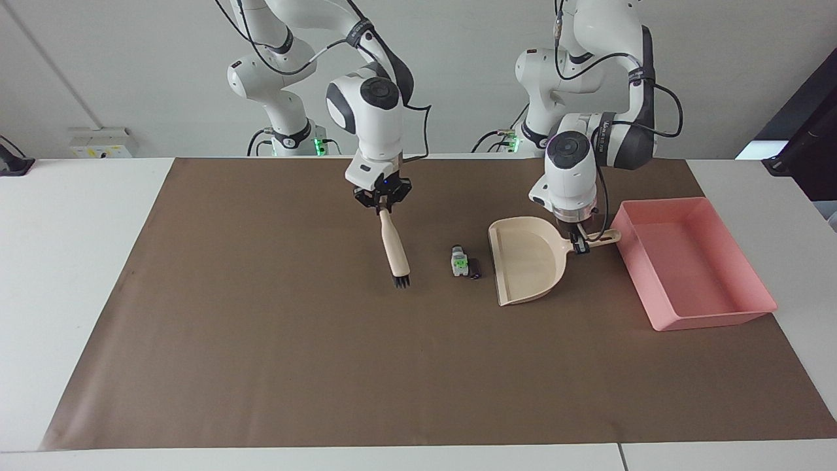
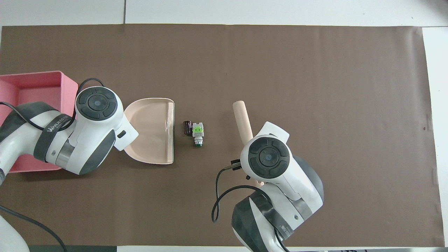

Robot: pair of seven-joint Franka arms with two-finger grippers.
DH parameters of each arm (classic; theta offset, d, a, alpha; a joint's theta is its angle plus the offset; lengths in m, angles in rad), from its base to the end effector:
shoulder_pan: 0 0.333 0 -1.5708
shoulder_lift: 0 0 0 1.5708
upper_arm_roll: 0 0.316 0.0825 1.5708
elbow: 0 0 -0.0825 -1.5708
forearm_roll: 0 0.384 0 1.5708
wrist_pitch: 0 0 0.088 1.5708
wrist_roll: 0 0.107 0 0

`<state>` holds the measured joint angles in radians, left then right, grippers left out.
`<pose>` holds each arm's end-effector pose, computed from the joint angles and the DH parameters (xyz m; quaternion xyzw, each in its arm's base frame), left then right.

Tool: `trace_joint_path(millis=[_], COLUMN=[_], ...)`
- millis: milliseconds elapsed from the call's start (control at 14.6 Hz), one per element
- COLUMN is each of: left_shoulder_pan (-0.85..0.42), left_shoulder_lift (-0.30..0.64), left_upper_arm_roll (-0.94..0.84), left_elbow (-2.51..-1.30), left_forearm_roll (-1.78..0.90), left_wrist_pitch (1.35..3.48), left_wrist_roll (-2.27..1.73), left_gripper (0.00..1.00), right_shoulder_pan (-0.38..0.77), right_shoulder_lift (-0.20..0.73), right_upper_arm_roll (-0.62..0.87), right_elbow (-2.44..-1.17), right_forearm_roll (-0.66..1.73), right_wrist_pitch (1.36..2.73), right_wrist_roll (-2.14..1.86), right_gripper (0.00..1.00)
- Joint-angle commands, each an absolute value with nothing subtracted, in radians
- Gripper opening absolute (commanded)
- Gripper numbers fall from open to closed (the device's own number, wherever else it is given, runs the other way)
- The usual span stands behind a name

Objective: Clean e-waste and dump in bin
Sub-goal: 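Carry the brush with the right gripper toward the small parts beside the dustpan, then sweep the small parts into the dustpan with the right gripper's brush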

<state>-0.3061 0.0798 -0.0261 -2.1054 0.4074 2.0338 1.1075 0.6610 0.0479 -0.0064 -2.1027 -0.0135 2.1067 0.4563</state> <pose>0.5200 -0.1556 0.3722 -0.6659 0.7220 0.1337 0.1319 0.4345 0.3327 0.3926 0.9945 0.1025 -0.0155 0.0166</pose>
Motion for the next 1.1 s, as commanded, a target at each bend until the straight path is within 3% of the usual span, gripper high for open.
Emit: trace_joint_path(millis=[0, 205, 685, 1027], left_shoulder_pan=[-0.325, -0.331, -0.334, -0.331], left_shoulder_lift=[0.100, 0.101, 0.095, 0.091], left_upper_arm_roll=[-0.020, -0.020, -0.018, -0.018], left_elbow=[-2.108, -2.112, -2.138, -2.166], left_forearm_roll=[0.426, 0.426, 0.426, 0.429], left_wrist_pitch=[2.048, 2.049, 2.085, 2.120], left_wrist_roll=[1.106, 1.106, 1.104, 1.103], left_gripper=[0.00, 0.00, 0.00, 0.00], right_shoulder_pan=[0.709, 0.744, 0.779, 0.836], right_shoulder_lift=[0.217, 0.345, 0.383, 0.388], right_upper_arm_roll=[-0.012, -0.012, -0.005, 0.005], right_elbow=[-1.906, -1.780, -1.776, -1.789], right_forearm_roll=[-0.011, -0.015, 0.001, 0.222], right_wrist_pitch=[2.085, 2.082, 2.077, 2.173], right_wrist_roll=[0.535, 0.603, 0.620, 0.609], right_gripper=[0.00, 0.00, 0.00, 0.00])
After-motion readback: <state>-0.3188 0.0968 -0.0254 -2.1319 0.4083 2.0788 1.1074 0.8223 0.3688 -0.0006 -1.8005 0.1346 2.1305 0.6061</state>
